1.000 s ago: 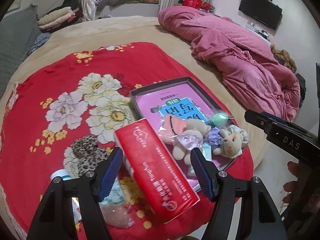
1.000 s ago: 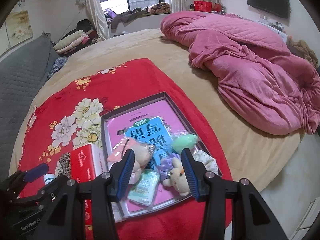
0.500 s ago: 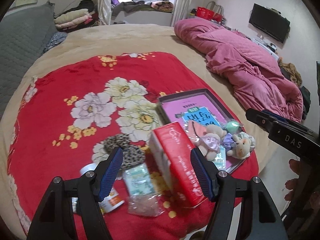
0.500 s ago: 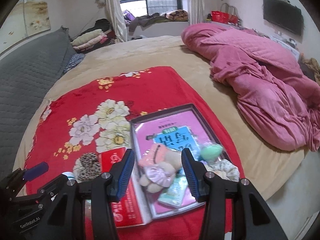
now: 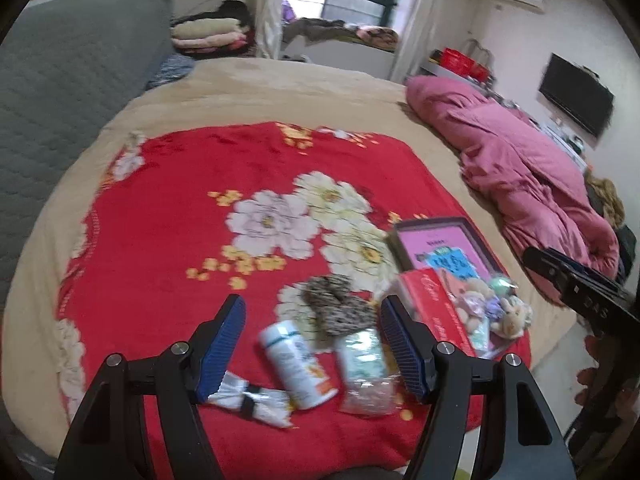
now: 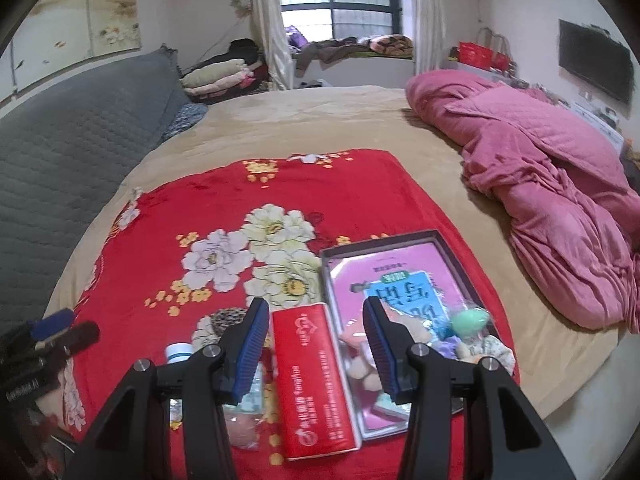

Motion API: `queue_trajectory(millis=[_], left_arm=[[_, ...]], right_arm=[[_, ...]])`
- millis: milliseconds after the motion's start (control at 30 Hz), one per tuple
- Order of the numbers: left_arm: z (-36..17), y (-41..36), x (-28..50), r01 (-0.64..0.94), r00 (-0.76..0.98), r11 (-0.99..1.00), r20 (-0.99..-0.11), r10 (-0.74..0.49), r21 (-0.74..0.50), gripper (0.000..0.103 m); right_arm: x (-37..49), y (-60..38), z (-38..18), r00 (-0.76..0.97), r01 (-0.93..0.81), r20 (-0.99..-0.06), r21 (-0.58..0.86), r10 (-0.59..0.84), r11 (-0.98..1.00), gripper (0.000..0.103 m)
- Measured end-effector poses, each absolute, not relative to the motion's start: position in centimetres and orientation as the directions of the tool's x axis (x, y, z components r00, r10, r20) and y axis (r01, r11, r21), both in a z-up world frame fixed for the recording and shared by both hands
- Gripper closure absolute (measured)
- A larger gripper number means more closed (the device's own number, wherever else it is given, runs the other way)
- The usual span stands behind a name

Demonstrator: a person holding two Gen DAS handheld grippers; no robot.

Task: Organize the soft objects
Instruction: 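Move both tools back over the remaining pile of items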

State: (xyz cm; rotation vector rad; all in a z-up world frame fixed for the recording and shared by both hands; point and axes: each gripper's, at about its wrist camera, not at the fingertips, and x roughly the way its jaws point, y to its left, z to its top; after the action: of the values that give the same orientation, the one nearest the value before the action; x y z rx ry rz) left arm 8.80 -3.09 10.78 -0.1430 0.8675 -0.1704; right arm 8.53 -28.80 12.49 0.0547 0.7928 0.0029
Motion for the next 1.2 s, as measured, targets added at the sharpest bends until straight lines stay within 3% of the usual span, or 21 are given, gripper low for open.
queue_trajectory(millis=[500,1200], left_arm=[[9.2,4.3,7.4,-0.04,0.631,0.979,-0.765,-0.131,-0.201,0.031],[2.8,4.5,6.1,-0.086,0.516,0.971,-0.844,-0.147,-0.222,0.031]], right_arm=[[7.3,-22.8,12.1,0.689,-0.103,-0.716,0.05,0.107,0.993,0.054],[5.2,-19.2,7.3,0.611,-0.22,-0.774,0.033,0.165,0.975,0.054]])
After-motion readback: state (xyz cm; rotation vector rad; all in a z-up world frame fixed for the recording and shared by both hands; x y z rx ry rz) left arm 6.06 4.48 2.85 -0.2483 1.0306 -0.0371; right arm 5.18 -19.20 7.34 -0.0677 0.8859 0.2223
